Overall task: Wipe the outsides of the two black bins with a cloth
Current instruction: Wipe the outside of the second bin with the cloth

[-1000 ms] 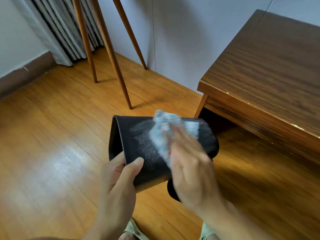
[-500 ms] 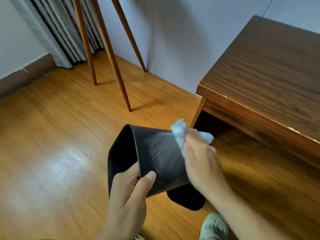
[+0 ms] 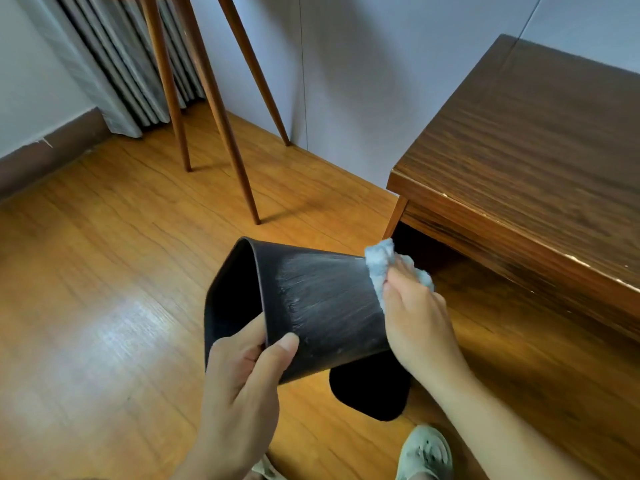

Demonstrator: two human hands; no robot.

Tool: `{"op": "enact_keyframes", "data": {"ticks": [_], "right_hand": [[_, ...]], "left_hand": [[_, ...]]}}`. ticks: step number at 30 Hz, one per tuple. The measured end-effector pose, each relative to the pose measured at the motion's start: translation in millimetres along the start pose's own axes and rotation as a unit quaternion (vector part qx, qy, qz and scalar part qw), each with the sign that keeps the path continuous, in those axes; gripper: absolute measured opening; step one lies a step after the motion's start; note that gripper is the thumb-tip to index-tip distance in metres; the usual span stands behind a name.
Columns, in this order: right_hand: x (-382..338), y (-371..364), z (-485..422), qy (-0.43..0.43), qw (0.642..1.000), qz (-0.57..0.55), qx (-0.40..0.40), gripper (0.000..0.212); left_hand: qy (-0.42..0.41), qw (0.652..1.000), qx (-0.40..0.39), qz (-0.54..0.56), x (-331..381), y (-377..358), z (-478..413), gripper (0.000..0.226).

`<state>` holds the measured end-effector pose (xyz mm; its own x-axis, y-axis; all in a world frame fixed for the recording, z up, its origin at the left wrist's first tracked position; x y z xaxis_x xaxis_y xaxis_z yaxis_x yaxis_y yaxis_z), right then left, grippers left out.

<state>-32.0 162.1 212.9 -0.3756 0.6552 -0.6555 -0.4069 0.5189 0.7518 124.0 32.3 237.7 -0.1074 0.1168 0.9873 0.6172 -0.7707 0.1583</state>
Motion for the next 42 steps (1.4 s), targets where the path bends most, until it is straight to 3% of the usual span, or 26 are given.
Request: {"op": "enact_keyframes", "data": {"ticks": [2,6,8,10,13,16,18,22,25,27,28,32,36,40,42], "right_hand": [[-4.4,-3.9,5.9,-0.008,1.000,-0.014,0.004,0.041],[-51.4,-18.4,50.1,0.192,0.978,-0.064,-0.048,0.050],[-47.5,-17.2,48.2,0.220,0.972,-0.068,-0.045,0.052],[-28.4,-7.9,29.8,0.157,0.986,-0.056,-0.024,0.051],[1.6,10.7,-1.1,-0.030,0.999,-0.021,-0.025,0.042],[22.1,18.6,-14.1,-0.185,0.969,-0.161,-0.012,0.031],[23.9,22.6,-15.3,-0.221,0.941,-0.256,0.015,0.029],[22.9,31.1,-18.4,-0.176,0.927,-0.321,0.085,0.037],[16.8,34.0,-19.4,-0.109,0.939,-0.307,0.111,0.042],[11.0,34.8,-18.3,-0.063,0.947,-0.287,0.126,0.040],[8.6,34.1,-17.2,-0.046,0.953,-0.270,0.132,0.037],[9.3,24.1,-11.4,-0.034,0.963,-0.209,0.166,0.028],[6.7,12.9,-6.1,-0.012,0.970,-0.169,0.175,0.035],[6.0,7.1,-5.6,0.021,0.972,-0.157,0.175,0.042],[0.8,2.2,-5.7,0.056,0.973,-0.144,0.172,0.043]], "left_hand": [[0.000,1.000,-0.019,-0.009,5.4,-3.3,0.2,0.030],[0.048,0.997,-0.027,0.059,5.4,-8.4,-1.8,0.021],[0.058,0.995,-0.018,0.078,2.8,-8.0,-1.9,0.026],[0.042,0.996,-0.003,0.078,4.3,-3.4,-1.6,0.028],[0.024,0.996,-0.005,0.089,9.3,6.6,-3.6,0.029],[0.009,0.997,0.005,0.076,14.0,15.0,-7.5,0.032],[0.018,0.997,-0.001,0.079,16.6,17.9,-10.7,0.034],[0.117,0.980,-0.046,0.157,12.0,29.3,-21.5,0.022],[0.218,0.936,-0.083,0.262,15.8,36.0,-25.5,0.041],[0.244,0.927,-0.056,0.280,22.5,35.9,-24.8,0.028],[0.250,0.927,-0.030,0.277,23.9,35.3,-24.4,0.021],[0.278,0.921,0.053,0.268,22.8,35.3,-24.8,0.032],[0.257,0.931,0.084,0.247,22.7,38.4,-26.2,0.036],[0.227,0.942,0.060,0.239,22.9,38.4,-24.4,0.021],[0.208,0.951,0.019,0.229,18.3,36.0,-23.6,0.026]]}}
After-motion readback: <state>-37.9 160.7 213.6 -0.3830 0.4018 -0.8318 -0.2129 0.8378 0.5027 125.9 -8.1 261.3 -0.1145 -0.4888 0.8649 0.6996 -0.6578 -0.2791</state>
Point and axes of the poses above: each hand's wrist, its own z-axis away from the middle knuckle, its own y-axis out of the back of the hand, x = y × z, the point moved 1 cm from there along -z, towards the middle knuckle, and after that the axes turned 4 degrees about y, right-handed, at the moved point
